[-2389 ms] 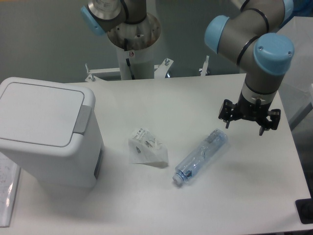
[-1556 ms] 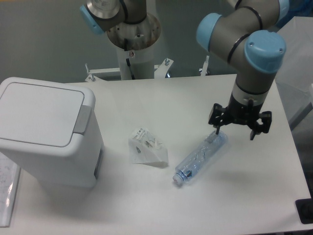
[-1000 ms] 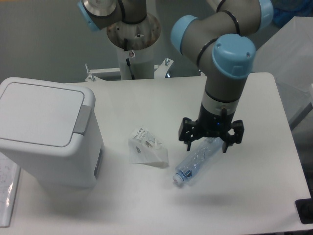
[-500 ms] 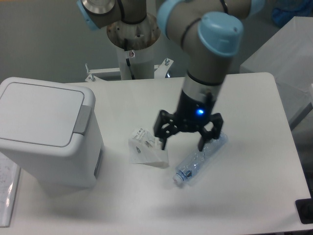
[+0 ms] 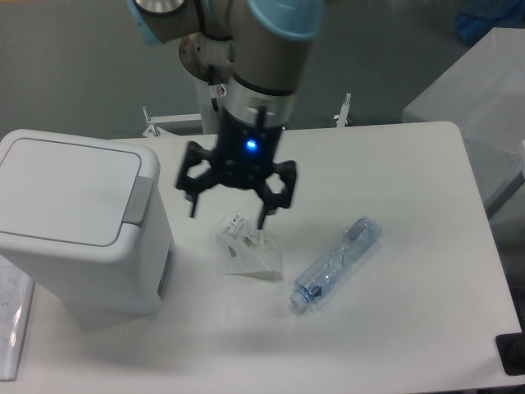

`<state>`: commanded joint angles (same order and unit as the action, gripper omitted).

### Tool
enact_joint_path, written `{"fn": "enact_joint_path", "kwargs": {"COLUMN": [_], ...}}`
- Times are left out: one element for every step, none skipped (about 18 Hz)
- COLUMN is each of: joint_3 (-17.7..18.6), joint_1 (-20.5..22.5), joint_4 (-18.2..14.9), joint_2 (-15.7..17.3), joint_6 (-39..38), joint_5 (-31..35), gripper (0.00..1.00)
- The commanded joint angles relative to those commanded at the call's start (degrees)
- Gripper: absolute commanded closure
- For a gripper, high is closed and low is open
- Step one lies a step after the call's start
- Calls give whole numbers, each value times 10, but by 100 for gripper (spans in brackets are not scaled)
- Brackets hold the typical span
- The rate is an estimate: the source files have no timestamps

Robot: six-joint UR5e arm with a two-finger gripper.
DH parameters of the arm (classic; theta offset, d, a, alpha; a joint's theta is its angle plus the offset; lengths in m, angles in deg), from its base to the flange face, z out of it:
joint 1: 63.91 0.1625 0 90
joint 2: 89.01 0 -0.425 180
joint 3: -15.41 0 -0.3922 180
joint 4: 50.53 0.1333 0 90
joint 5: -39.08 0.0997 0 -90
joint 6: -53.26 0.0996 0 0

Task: Open the trash can
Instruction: 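Move the open gripper over the table toward the white trash can lid, then lower the gripper finger onto the trash can lid edge and press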

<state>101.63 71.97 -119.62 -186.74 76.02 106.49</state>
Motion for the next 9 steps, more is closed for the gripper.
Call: {"fn": "enact_joint_path", "kwargs": {"joint_3": [0,0,-1,-1,0,0,0,0,1], "joint_1": [-4,-4,-7,-11,-19,-23,-24,-24,-25], "joint_4": [-1,-1,-1,-1,-1,-1,-2,-2,-2], "joint_2": [0,0,0,0,0,1,1,1,1], "joint_6": [-1,-2,-3,-1,-2,-3,-4,-4,-4], "joint_5": [0,0,0,0,0,1,1,1,2], "gripper": [0,0,0,0,0,0,0,0,0]}}
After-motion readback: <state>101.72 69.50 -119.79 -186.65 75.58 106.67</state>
